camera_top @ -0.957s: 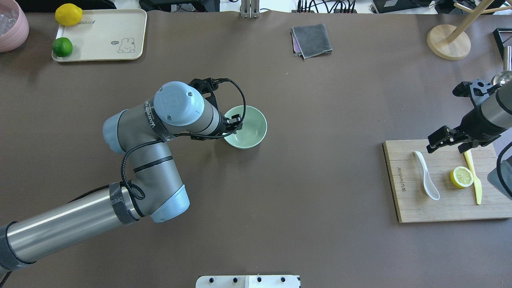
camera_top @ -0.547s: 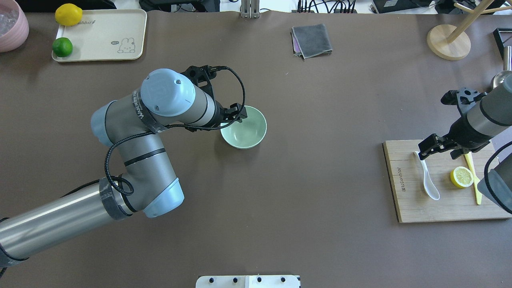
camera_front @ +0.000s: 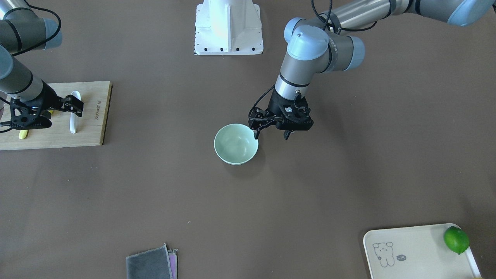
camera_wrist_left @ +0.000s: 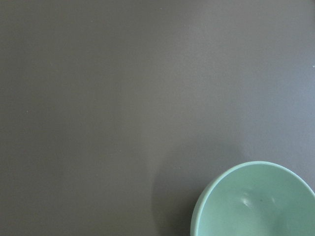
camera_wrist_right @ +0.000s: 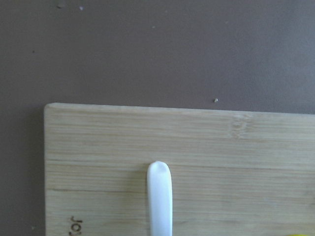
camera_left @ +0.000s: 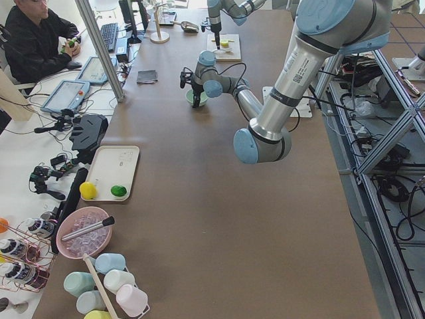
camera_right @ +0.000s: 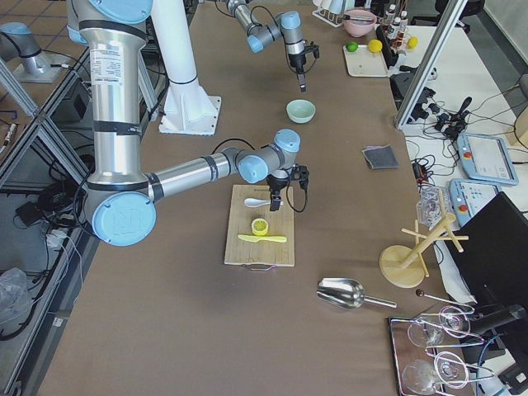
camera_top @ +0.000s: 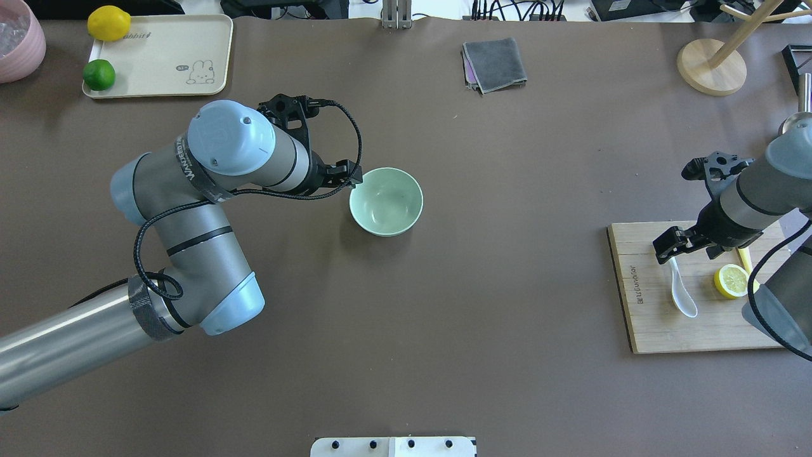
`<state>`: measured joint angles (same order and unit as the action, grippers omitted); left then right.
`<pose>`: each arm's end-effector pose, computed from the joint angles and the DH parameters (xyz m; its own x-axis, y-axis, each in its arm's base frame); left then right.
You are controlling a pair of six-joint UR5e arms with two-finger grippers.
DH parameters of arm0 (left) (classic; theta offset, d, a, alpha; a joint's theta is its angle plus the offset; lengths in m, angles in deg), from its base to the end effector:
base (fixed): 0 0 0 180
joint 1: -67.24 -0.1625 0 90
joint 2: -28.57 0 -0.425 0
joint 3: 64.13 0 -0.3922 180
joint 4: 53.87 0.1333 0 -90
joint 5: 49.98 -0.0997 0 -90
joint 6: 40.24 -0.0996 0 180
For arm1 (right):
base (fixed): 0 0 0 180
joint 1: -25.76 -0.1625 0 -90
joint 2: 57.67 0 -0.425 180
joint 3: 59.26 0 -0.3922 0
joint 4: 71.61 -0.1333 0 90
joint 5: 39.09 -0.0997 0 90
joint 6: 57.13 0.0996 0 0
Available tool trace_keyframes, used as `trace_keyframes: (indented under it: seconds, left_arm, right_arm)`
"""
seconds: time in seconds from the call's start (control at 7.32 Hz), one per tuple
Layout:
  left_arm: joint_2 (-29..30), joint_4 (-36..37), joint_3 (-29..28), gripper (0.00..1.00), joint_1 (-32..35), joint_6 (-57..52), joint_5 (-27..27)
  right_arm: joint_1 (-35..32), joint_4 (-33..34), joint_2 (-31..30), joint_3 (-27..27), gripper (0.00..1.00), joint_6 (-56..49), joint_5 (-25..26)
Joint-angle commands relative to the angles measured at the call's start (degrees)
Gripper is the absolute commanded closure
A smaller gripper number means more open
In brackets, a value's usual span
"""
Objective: Place spoon in bowl
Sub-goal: 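Release the bowl with left gripper while right gripper grasps the white spoon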
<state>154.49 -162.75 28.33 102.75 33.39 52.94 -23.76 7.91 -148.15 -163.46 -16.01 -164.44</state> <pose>0.4991 -0.4925 0.2318 0.5388 -0.0470 -0.8411 0.2722 0.9546 0.1210 -0.2681 -0.4307 0.5277 0.7408 -0.0785 0.6671 0.1393 0.9895 -0.0382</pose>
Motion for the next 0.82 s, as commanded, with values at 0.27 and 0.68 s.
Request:
trace_keyframes:
  seconds: [0.27,0.68]
  left_arm:
    - [-0.14,-0.37,-0.09,0.02,0.52,-0.07,0.09]
    - [-0.58,-0.55,-0.09,0.02,0.61,-0.07,0.09]
  right_arm:
    - [0.48,-9.20,-0.48,5.24,0.37,0.81,-0.24]
    - [0.30,-9.03,-0.57,3.06,0.59,1.51,-1.38]
